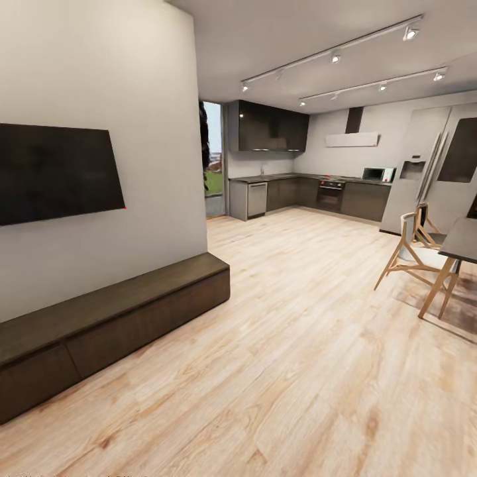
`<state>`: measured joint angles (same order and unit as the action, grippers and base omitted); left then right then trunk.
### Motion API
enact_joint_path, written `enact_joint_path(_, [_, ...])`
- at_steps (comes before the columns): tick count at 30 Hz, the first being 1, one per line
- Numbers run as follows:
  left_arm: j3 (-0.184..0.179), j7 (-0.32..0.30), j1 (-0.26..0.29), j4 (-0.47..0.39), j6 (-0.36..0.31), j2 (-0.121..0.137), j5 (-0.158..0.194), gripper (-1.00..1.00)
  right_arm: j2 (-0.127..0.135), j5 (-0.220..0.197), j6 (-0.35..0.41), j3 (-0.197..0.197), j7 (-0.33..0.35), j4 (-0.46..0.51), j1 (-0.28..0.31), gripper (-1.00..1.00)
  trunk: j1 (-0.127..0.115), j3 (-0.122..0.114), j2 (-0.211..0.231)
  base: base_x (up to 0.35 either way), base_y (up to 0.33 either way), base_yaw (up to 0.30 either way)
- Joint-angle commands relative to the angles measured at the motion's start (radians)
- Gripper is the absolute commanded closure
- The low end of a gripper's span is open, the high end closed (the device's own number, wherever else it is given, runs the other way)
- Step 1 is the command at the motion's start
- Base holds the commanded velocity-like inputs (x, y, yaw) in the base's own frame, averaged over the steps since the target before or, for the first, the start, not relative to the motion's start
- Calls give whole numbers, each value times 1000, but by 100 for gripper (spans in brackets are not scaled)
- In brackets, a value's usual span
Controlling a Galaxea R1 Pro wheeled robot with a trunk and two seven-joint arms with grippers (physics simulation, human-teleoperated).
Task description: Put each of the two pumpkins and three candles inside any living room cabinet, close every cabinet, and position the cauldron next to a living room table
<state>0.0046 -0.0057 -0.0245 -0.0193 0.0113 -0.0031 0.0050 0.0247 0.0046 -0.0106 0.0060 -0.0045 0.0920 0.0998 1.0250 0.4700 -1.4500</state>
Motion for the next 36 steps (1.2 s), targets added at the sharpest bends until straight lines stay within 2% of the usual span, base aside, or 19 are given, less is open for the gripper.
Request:
enact_joint_path(1, [0,0,0,0,0,0,0,-100,0,1,0,0,0,0,0,-100,0,0,0,0,0,166])
enact_joint_path(9, [0,0,0,0,0,0,0,-100,-2,2,-1,0,0,0,0,-100,0,0,0,0,0,264])
enact_joint_path(20, [0,1,0,0,1,0,1,-100,1,0,-1,0,3,16,2,-100,0,0,0,0,0,43])
enact_joint_path(30, [1,1,0,0,1,0,1,-100,-2,2,-1,0,1,17,2,-100,0,0,0,0,0,256])
enact_joint_path(36, [2,1,0,0,0,0,1,-100,2,5,-1,2,8,18,1,-100,0,0,0,0,0,78])
